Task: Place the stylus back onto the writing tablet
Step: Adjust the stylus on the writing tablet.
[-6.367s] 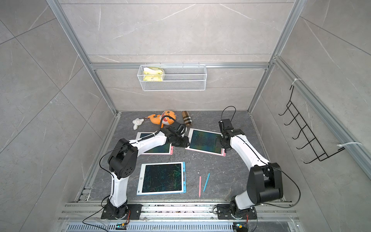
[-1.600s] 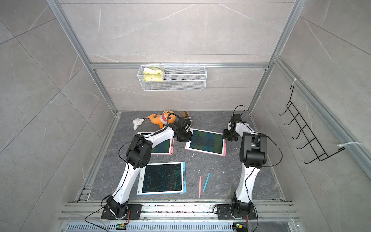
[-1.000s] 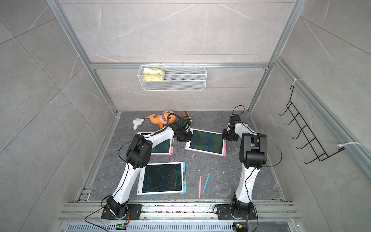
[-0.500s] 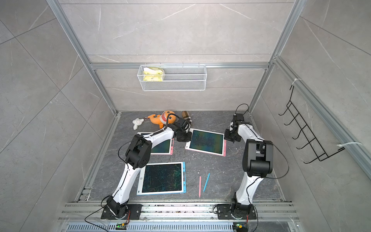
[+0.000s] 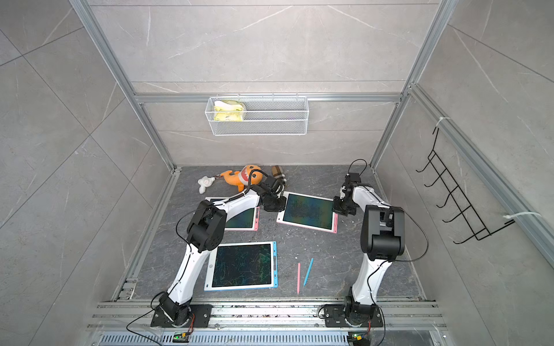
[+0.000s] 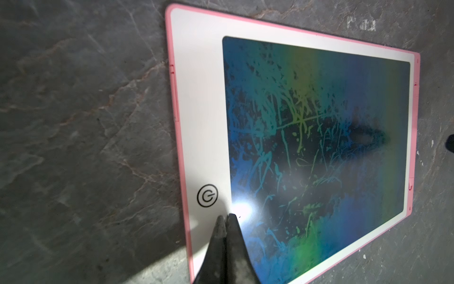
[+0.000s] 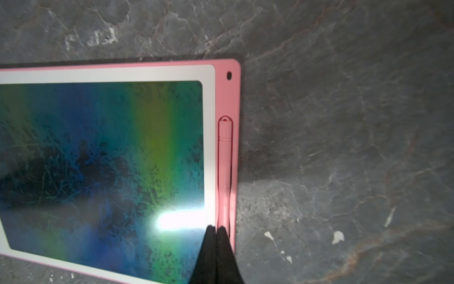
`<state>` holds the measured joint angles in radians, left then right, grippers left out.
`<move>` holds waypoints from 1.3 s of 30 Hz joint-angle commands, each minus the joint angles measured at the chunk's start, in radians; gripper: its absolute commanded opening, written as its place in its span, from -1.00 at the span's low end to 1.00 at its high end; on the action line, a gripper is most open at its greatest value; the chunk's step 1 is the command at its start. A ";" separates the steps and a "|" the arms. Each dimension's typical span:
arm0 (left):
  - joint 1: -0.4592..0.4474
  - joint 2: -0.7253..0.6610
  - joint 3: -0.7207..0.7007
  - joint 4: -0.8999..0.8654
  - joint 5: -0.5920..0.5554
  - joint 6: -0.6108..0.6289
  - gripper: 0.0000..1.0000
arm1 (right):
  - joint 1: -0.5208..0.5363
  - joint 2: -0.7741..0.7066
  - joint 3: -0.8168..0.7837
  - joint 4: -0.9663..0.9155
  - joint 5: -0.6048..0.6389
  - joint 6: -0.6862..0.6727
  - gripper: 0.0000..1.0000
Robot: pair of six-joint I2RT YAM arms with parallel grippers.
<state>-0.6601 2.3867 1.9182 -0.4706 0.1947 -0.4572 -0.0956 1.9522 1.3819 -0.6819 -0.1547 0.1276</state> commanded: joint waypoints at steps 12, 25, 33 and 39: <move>0.006 -0.003 -0.031 -0.111 -0.013 -0.008 -1.00 | 0.017 0.084 0.024 -0.057 0.064 -0.011 -1.00; 0.006 -0.010 -0.041 -0.106 -0.014 -0.007 -1.00 | 0.089 0.151 0.051 -0.105 0.180 -0.021 -1.00; 0.005 -0.106 -0.096 -0.071 -0.043 -0.015 -0.99 | 0.091 0.024 0.108 -0.166 0.099 -0.021 -0.77; 0.001 -0.300 -0.261 0.002 -0.142 -0.024 -0.63 | 0.091 -0.191 0.156 -0.279 0.070 -0.003 -0.46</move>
<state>-0.6601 2.2292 1.7069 -0.4801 0.1192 -0.4698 -0.0090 1.9068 1.4830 -0.8711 -0.0502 0.1120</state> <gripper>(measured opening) 0.167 0.264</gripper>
